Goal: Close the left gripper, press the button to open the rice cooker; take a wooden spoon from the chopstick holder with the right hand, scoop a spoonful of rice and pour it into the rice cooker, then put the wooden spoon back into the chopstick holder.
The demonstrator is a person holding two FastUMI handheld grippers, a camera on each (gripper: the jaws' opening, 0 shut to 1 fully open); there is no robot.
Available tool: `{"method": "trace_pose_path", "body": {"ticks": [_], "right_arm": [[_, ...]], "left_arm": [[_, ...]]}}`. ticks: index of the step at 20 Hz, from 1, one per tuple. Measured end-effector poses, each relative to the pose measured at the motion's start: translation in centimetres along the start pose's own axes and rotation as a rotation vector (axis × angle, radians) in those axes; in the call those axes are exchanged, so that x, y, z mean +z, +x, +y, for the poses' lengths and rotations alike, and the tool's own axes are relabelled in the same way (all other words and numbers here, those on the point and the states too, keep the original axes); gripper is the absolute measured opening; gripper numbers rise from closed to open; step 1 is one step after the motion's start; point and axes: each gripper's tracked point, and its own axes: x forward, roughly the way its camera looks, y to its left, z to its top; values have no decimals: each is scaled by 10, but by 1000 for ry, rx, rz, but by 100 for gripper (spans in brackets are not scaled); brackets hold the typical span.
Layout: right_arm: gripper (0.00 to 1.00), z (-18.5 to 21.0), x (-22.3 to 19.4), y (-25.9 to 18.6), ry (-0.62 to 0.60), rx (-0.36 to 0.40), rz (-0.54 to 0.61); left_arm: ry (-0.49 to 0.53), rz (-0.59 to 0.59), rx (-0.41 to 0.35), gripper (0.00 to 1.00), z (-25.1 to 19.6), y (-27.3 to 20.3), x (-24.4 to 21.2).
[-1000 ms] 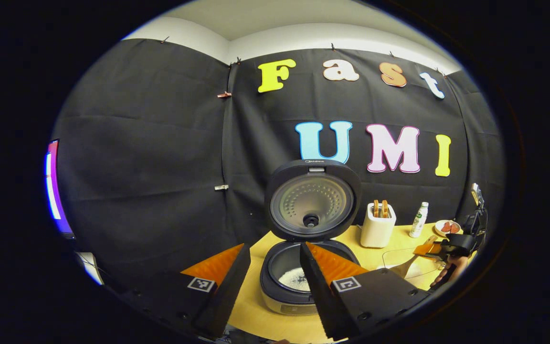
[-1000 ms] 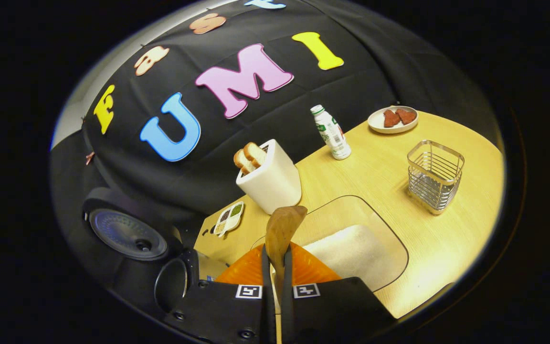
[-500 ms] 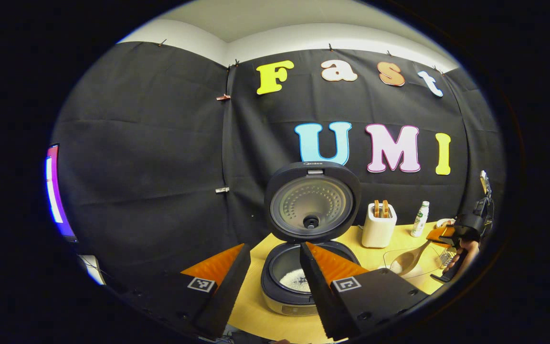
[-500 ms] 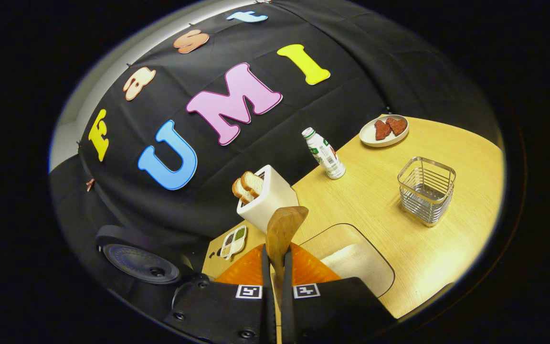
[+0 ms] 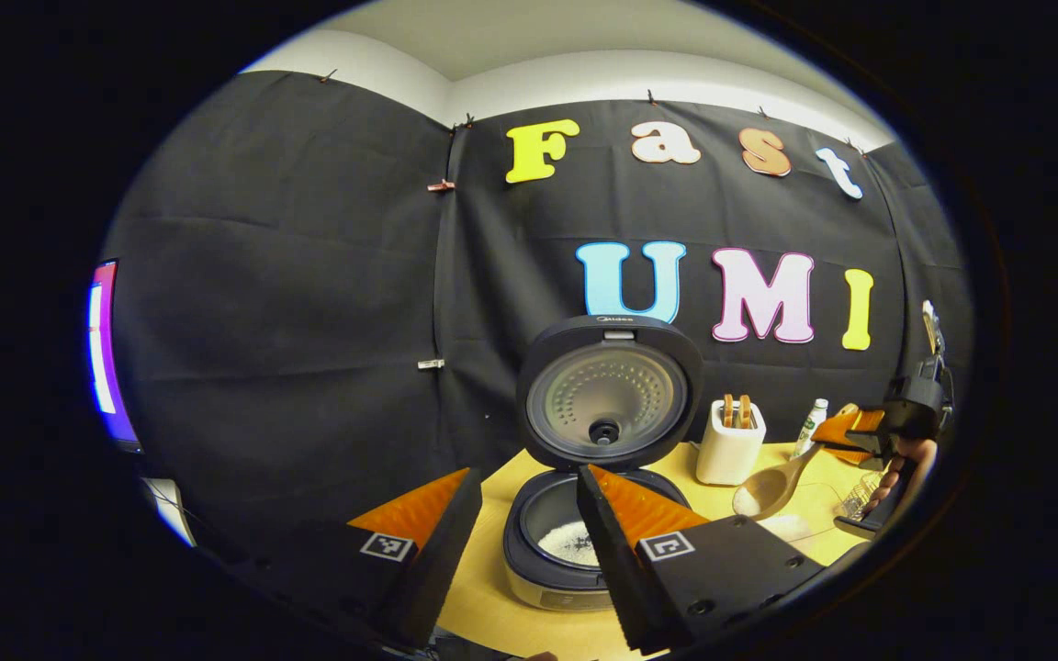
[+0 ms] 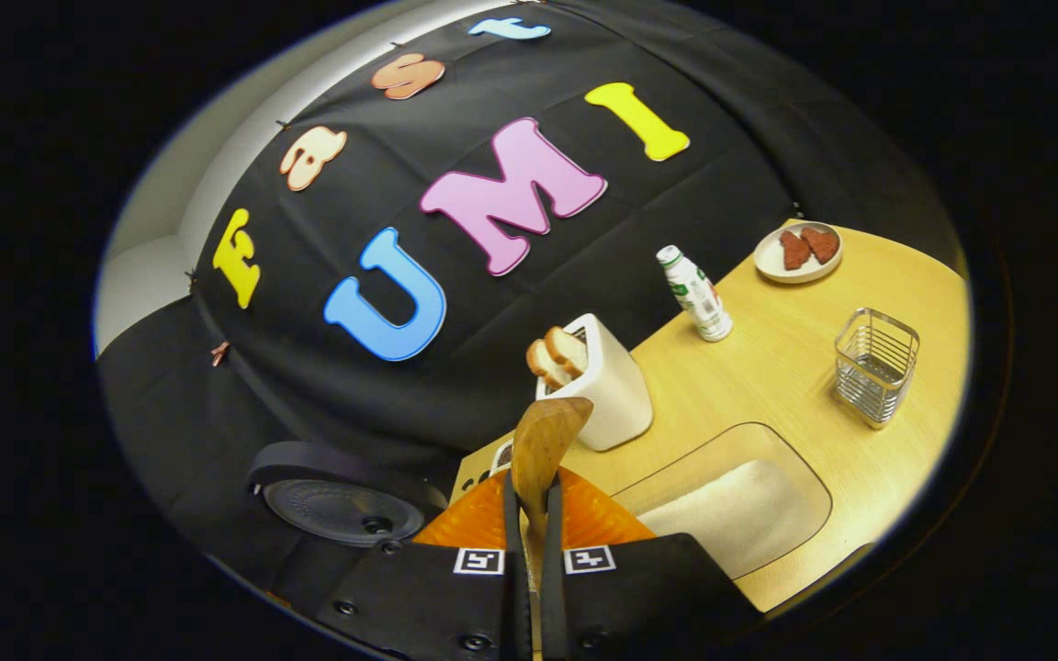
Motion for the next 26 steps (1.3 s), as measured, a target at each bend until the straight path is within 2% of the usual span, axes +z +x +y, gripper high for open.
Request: {"method": "trace_pose_path", "body": {"ticks": [6,9,11,15,20,26], "right_arm": [[9,65,-35,3,-86,115,71],[9,99,-49,0,-210,196,70],[9,116,-65,1,-311,244,78],[9,138,-90,-4,-442,313,99],[9,150,-104,-15,-605,382,73],[9,173,-121,-49,-901,499,-18]], "left_arm": [[13,-18,-1,75,-2,-1,0],[17,-26,4,75,2,-3,4],[-17,-24,7,75,5,-2,6],[-28,-19,29,75,16,-4,2],[-28,-14,28,75,14,-8,-1],[-27,-15,19,75,12,-11,-3]]}}
